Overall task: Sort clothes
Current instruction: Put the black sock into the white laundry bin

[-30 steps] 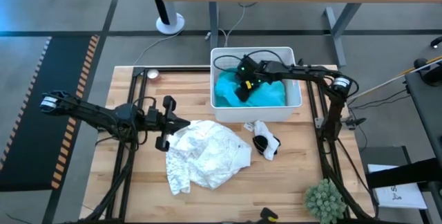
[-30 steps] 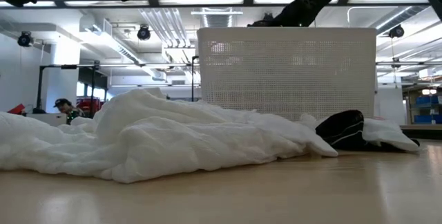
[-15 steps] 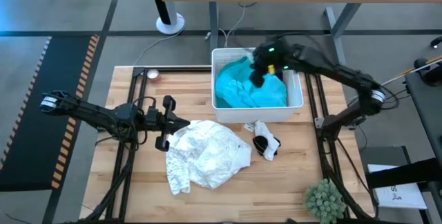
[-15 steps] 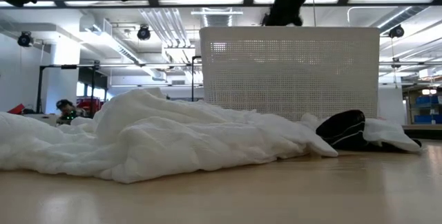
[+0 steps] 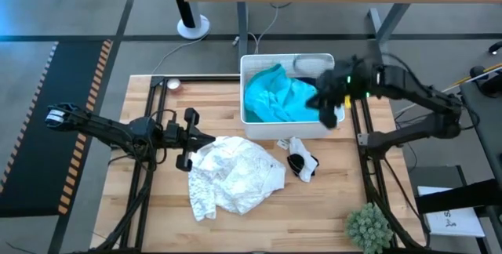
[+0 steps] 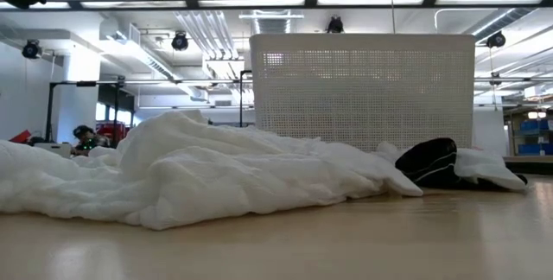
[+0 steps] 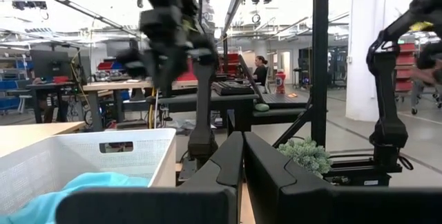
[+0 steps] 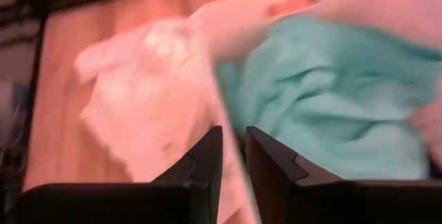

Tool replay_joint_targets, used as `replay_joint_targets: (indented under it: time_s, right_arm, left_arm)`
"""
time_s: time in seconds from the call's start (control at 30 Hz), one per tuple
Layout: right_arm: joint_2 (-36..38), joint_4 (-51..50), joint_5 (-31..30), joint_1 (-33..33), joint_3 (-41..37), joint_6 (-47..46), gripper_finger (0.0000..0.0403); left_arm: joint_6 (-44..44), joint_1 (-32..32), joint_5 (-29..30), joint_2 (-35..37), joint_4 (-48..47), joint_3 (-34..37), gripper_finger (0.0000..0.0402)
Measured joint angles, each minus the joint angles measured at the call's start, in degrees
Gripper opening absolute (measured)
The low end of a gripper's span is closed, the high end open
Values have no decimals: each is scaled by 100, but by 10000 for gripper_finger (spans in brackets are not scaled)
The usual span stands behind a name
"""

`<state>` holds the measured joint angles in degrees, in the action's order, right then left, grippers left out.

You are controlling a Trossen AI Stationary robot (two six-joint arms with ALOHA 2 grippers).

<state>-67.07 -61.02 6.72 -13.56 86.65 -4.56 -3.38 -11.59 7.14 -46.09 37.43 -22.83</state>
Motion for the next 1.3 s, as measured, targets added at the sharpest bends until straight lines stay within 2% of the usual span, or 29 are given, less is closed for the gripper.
replay_joint_targets:
  time_s: [0.2, 0.4, 0.53, 0.67, 0.77, 0.9, 1.1, 1.2, 1.3]
  right_arm:
    - [40, 3, -943, 1823, -775, -735, 35]
    - [40, 84, -2402, 3375, -2185, -2665, 32]
    - [40, 922, -2904, 3969, -3226, -3789, 51]
    - [-22, 2554, -2934, 4154, -4124, -4192, 83]
    - [-166, 3336, -3031, 4141, -4555, -4416, 117]
    - [-439, 3383, -3620, 4141, -4760, -4998, 168]
    - [-945, 3391, -3680, 4043, -4932, -5502, 226]
    - [-1227, 3421, -3686, 3985, -4964, -5721, 239]
    - [-1377, 3675, -3674, 3980, -4964, -5708, 234]
  left_arm:
    - [66, 0, 0, 2, -5, 0, 0]
    - [87, 1, 0, 2, -17, 0, 0]
    - [87, 0, 0, 2, -20, 0, 0]
    - [87, 1, 0, 2, -17, 0, 0]
    - [87, 0, 0, 2, -17, 0, 0]
    - [87, 0, 0, 0, -20, 0, 0]
    - [87, 0, 0, 0, -24, 0, 0]
    - [87, 1, 0, -11, -26, 0, 0]
    - [87, 1, 0, -11, -33, 0, 0]
